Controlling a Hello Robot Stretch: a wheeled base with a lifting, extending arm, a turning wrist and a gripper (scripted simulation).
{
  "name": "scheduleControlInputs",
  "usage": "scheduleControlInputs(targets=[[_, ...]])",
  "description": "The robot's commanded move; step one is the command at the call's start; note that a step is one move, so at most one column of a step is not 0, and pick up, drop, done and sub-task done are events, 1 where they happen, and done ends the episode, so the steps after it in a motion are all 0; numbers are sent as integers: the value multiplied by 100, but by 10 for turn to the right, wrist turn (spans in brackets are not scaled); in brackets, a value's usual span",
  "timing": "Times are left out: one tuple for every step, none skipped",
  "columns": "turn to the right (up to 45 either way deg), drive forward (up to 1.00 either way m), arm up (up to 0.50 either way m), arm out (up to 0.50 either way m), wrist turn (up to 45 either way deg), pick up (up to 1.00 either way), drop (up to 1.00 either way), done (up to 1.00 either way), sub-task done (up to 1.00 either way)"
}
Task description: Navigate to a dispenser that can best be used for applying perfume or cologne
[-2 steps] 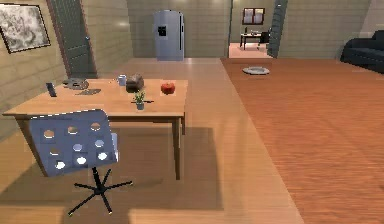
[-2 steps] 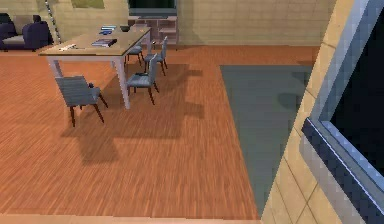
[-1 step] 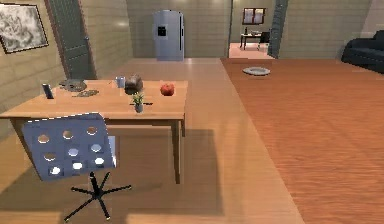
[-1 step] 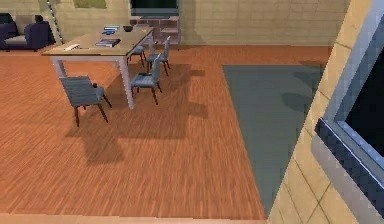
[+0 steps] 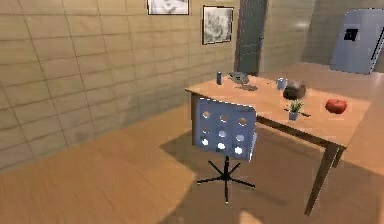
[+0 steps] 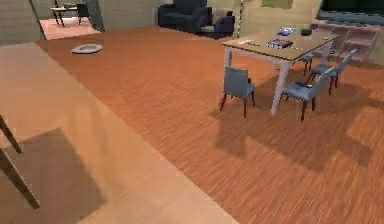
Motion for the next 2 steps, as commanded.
scheduleControlInputs(targets=[[-390, 0, 0, 0, 0, 0, 0, 0, 0], [0, 100, 0, 0, 0, 0, 0, 0, 0]])
